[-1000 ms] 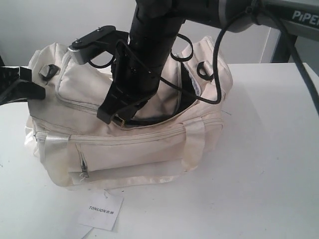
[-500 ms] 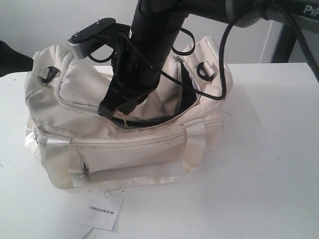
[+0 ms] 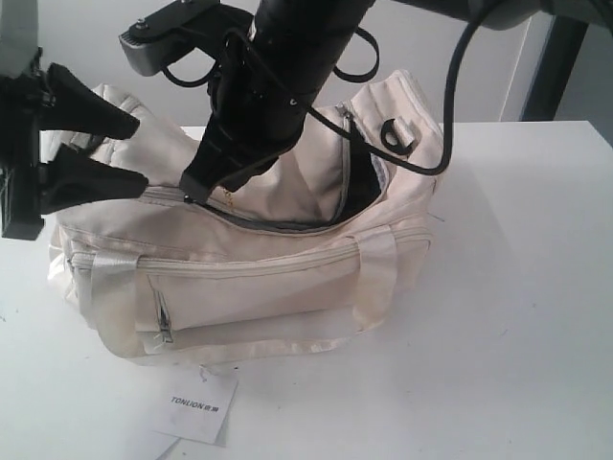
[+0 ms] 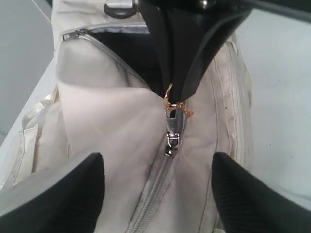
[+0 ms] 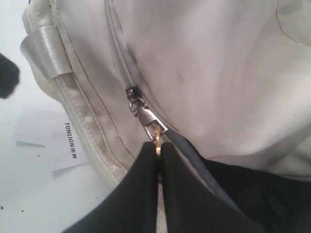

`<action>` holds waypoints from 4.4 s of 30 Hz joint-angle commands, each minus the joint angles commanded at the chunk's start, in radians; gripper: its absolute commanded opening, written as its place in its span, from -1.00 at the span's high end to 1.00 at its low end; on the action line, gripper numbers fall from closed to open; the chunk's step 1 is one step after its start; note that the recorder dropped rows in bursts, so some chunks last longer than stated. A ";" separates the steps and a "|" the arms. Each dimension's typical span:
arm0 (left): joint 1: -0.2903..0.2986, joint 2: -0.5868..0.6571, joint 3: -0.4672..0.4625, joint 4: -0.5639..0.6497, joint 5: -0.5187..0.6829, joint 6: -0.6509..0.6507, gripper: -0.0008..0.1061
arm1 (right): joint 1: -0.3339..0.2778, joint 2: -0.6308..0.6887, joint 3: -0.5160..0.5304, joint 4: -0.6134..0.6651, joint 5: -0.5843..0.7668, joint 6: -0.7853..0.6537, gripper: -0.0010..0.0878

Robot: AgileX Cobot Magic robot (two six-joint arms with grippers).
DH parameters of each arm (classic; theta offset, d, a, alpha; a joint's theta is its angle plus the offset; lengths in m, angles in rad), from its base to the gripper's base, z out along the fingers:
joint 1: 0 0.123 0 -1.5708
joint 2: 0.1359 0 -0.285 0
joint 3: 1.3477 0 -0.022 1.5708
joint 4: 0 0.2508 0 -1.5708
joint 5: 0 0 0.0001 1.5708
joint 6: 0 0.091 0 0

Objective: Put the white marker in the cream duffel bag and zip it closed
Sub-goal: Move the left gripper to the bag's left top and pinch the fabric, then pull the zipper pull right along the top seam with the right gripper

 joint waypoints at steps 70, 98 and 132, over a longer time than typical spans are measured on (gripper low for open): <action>0.000 0.135 0.000 -0.018 -0.086 0.143 0.99 | -0.039 0.000 0.006 -0.083 0.129 0.000 0.98; 0.000 0.135 0.000 -0.018 -0.094 0.139 0.99 | -0.107 -0.001 0.006 -0.084 0.129 -0.010 0.98; 0.000 0.135 0.000 -0.018 -0.098 0.131 0.99 | -0.218 -0.016 0.023 -0.080 0.129 -0.010 0.98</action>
